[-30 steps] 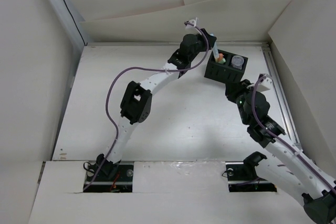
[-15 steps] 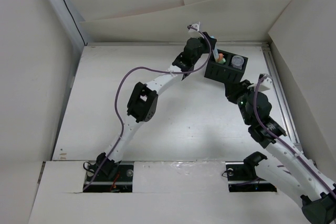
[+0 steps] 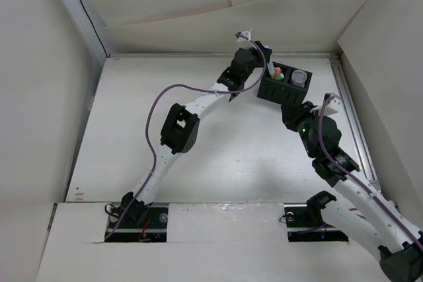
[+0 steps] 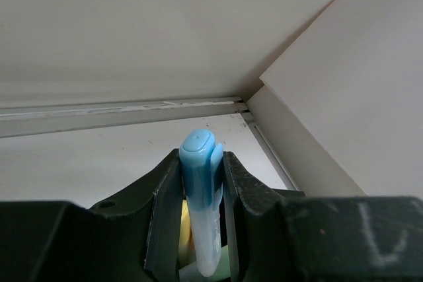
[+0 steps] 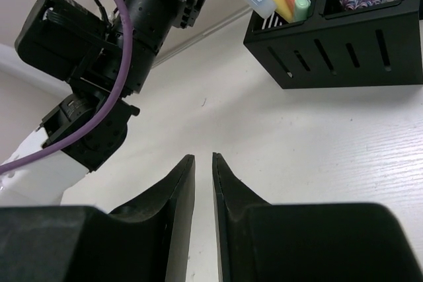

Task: Sort the stationery into containers
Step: Place the stationery into the container

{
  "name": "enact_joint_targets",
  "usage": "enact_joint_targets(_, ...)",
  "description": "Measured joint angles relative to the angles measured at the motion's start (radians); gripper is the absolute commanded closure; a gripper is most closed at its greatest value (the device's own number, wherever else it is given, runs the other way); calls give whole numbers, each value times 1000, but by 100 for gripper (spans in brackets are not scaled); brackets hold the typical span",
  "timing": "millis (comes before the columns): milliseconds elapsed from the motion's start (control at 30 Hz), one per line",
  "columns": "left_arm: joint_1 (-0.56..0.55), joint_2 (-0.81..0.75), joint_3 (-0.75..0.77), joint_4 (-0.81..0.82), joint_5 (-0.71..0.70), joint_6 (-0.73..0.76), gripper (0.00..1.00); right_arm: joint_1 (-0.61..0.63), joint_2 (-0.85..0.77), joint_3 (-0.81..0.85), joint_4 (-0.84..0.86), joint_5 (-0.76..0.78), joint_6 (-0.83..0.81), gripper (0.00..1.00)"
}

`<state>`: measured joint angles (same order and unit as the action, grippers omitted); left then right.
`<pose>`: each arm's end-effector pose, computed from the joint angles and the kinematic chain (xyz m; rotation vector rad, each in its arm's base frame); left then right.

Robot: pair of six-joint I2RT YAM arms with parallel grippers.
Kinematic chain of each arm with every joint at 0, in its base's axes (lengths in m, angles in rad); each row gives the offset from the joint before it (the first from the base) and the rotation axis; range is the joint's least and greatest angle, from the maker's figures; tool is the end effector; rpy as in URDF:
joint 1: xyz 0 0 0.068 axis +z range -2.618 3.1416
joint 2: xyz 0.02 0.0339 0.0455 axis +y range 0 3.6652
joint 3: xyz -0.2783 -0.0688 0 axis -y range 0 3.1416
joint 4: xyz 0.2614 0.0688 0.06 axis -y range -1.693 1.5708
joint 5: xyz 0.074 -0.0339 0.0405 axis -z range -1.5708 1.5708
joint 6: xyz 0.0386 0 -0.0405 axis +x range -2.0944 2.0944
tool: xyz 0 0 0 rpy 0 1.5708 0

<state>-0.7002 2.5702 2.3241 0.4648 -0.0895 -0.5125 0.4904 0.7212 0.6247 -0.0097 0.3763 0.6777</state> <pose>0.4855 -0.4046 0.2829 0.0540 1.4177 -0.9542 0.1710 0.0752 0.3201 0.4425 1.6424 0.5649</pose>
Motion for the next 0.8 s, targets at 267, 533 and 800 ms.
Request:
enact_joint_targets(267,0,0,-54,22,0,9,82,0,0,-1,2,-7,0,75)
enact_joint_targets(533,-14,-2,-76,29,3,25,61,0,-7,-1,2,-8,0,73)
enact_joint_targets(800,-59,-83,-184,32,-24,97,0,0,-23,-3,2,-12,0,68)
